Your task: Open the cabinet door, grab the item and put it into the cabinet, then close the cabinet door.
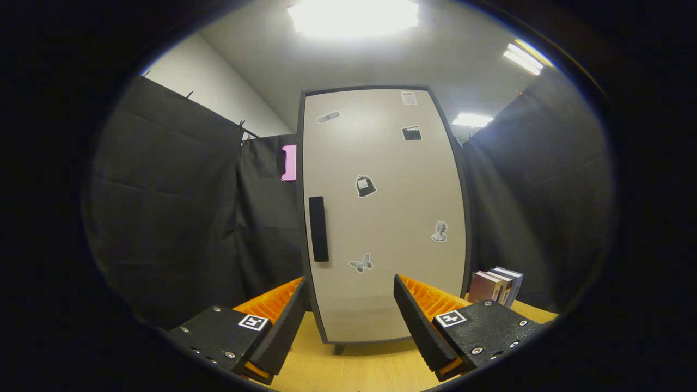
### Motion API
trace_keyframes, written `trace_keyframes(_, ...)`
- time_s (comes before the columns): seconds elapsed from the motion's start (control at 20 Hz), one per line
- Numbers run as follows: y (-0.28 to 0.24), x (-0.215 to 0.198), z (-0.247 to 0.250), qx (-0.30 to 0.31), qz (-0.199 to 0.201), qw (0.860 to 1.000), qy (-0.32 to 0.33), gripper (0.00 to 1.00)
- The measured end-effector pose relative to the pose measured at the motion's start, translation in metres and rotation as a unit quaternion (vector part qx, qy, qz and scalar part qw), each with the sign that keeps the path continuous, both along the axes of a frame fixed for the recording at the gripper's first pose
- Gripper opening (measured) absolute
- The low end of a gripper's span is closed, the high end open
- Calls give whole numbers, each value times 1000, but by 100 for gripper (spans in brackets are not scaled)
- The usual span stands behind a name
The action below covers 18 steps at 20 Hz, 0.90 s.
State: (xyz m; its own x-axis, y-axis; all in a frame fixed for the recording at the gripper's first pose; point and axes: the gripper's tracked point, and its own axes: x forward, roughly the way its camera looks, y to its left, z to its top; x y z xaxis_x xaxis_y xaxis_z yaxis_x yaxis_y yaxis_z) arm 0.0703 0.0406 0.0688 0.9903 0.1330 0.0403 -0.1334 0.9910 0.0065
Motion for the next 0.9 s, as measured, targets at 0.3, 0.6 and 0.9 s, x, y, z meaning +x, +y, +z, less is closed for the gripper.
trace_keyframes(0.3, 25, 66, 22, -14, 17, 1000, 11, 95)
trace_keyframes(0.6, 51, 135, 25, -29, 21, 999, 20, 91)
trace_keyframes(0.9, 69, 175, 19, -20, 28, 998, 55, 75)
